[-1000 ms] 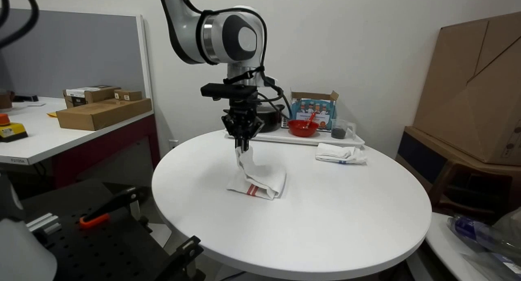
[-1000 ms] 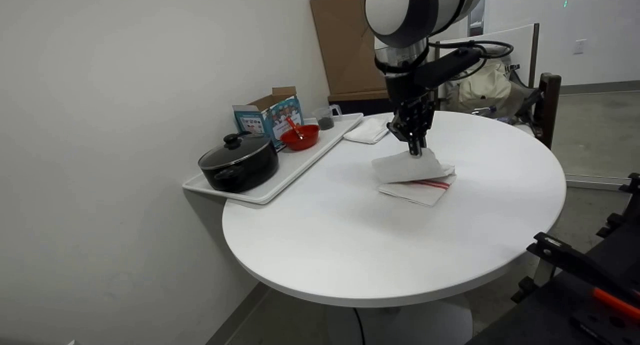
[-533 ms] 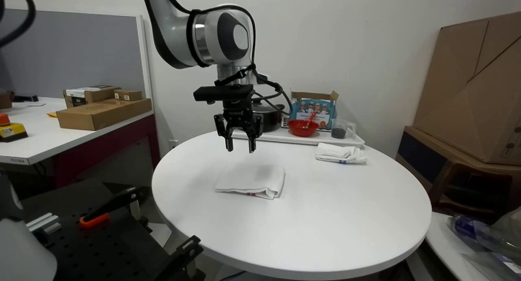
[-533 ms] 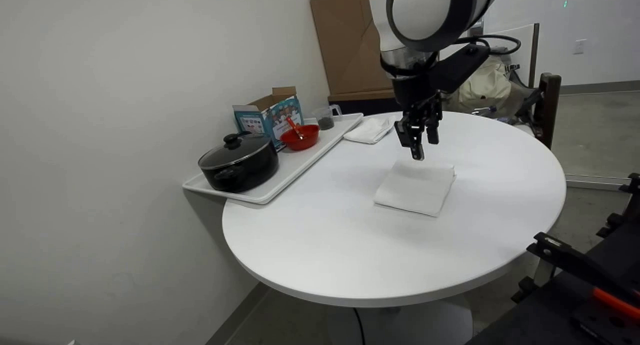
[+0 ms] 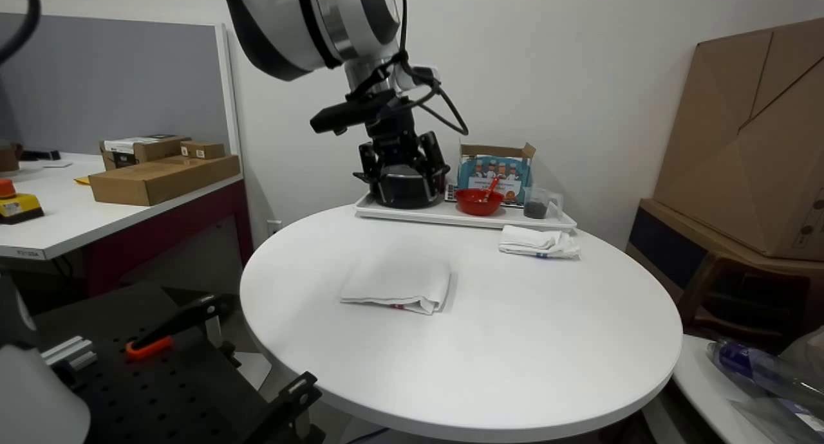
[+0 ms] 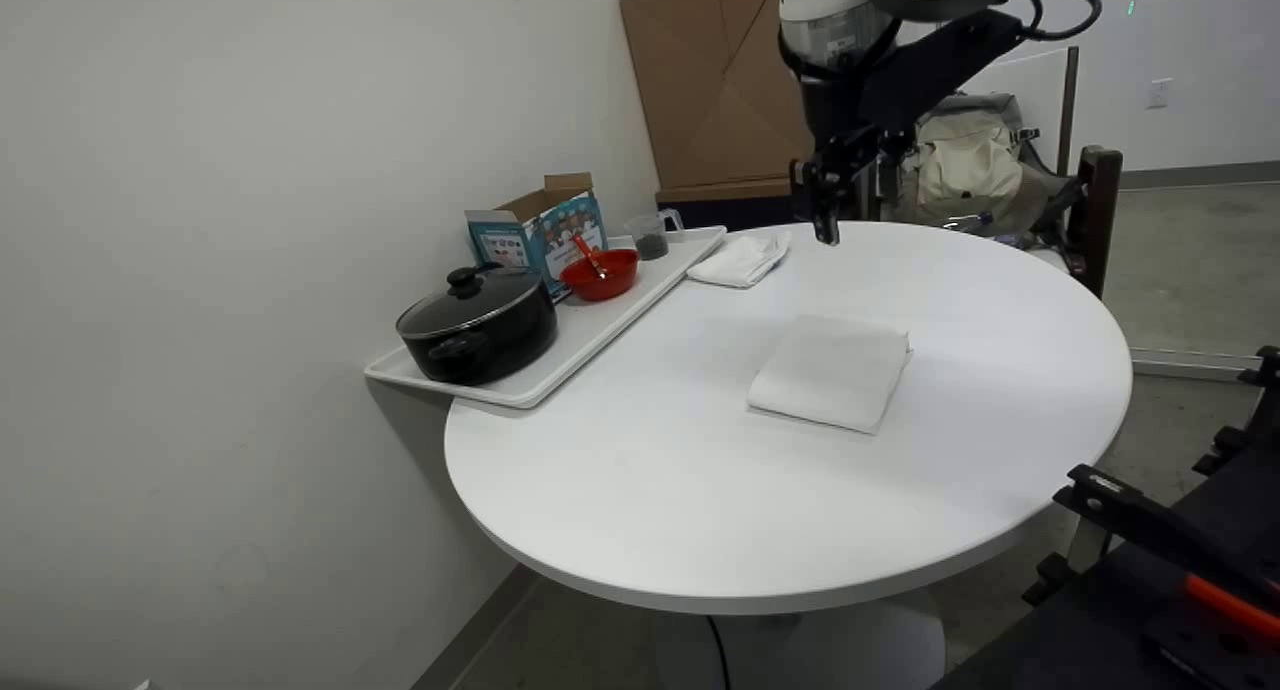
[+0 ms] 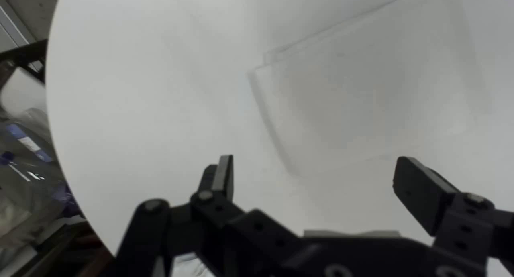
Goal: Fold the towel
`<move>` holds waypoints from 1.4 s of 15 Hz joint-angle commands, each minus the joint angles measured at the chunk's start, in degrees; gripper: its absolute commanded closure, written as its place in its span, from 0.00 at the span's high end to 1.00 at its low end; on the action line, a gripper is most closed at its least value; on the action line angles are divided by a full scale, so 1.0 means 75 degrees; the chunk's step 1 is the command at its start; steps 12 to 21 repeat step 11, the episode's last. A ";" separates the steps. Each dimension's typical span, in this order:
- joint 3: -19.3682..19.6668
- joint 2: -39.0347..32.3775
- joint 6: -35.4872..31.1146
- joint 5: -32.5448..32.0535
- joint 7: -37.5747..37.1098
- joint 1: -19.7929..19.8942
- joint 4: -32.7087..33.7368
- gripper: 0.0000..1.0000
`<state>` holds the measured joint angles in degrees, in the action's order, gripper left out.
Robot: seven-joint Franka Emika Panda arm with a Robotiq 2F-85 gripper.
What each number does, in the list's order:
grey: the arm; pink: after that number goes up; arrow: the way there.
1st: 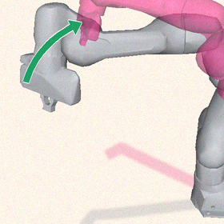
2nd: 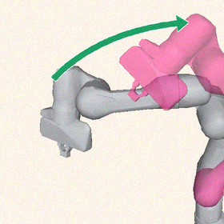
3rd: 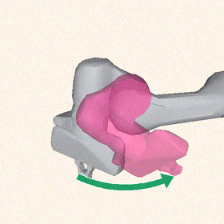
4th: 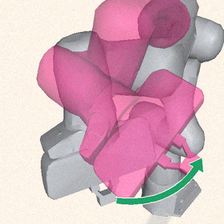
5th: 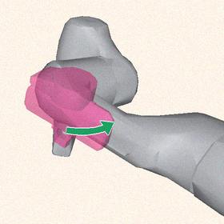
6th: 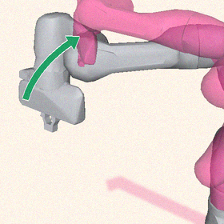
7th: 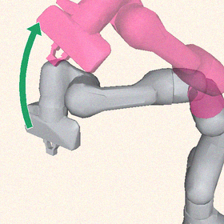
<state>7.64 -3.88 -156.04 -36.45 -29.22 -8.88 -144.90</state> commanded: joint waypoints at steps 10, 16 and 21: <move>-0.1388 0.2721 0.2207 0.1948 0.0041 0.1032 -0.0844 1.00; -0.1422 0.2851 0.2247 0.1983 0.0049 0.1037 -0.0914 1.00; -0.1422 0.2851 0.2247 0.1983 0.0049 0.1037 -0.0914 1.00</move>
